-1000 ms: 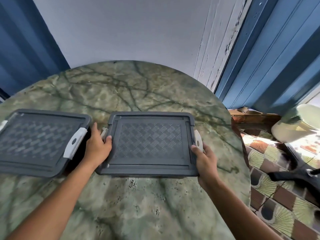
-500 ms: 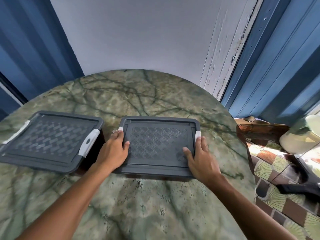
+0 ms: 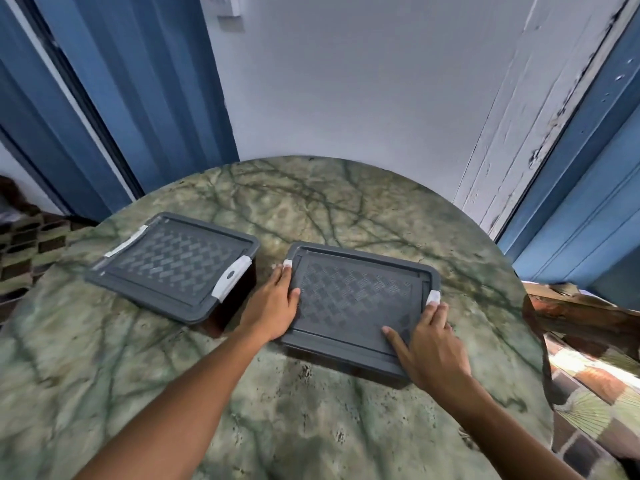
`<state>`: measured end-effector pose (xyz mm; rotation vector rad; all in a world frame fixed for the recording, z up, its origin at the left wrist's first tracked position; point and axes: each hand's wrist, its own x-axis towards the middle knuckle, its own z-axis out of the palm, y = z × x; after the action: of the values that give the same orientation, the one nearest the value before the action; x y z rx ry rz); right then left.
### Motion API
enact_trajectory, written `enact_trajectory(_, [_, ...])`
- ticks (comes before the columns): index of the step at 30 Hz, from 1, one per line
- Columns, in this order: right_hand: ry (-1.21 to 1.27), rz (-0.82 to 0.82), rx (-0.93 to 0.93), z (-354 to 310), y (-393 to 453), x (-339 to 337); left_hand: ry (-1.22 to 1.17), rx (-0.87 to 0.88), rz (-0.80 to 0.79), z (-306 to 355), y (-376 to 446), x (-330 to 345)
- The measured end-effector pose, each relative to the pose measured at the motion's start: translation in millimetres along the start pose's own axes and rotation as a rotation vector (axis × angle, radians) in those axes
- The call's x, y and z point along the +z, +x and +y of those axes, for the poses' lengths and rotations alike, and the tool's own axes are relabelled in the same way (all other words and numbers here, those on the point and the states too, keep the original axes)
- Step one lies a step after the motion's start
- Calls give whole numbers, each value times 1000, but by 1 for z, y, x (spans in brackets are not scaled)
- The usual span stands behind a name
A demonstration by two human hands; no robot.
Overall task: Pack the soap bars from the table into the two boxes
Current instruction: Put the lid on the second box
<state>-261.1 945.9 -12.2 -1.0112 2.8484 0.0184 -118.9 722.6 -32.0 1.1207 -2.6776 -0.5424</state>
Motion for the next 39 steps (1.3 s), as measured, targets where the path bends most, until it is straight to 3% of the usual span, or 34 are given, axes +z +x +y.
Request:
enact_trajectory(6, [183,19,20,-2,-1,6,28,-8,29,-7,3,6])
enact_trajectory(9, [231,14,86,4,-1,8,12,42,-32,-9,8,0])
enact_trajectory(11, [110,8,129,-9,-2,-5,-86,130,-83,-23,12,-21])
enact_trajectory(13, [47,95,49,-14,-6,-26,-297,136,-81,-23,7,-50])
enact_trajectory(15, [262,173,-60,-99,-11,-35,-399,201,-40,-95,24,-97])
enact_trajectory(17, [515,114,-244,-158,-18,-48,-422,155,138,-141,39,-126])
enact_trajectory(19, [657,-20,-283,-233,-5,-46,-361,14,259,-206,59,-151])
enact_trajectory(21, [737,-141,-203,-289,12,-33,-264,-166,279,-267,76,-161])
enact_trajectory(23, [840,-209,-31,-319,31,-20,-203,-317,194,-309,85,-163])
enact_trajectory(25, [946,-228,124,-333,46,-12,-263,-401,118,-333,91,-159])
enact_trajectory(28, [1007,-188,240,-340,58,-2,-405,-384,113,-346,96,-147])
enact_trajectory(39, [846,-56,200,-336,67,7,-653,-538,234,-339,92,-135])
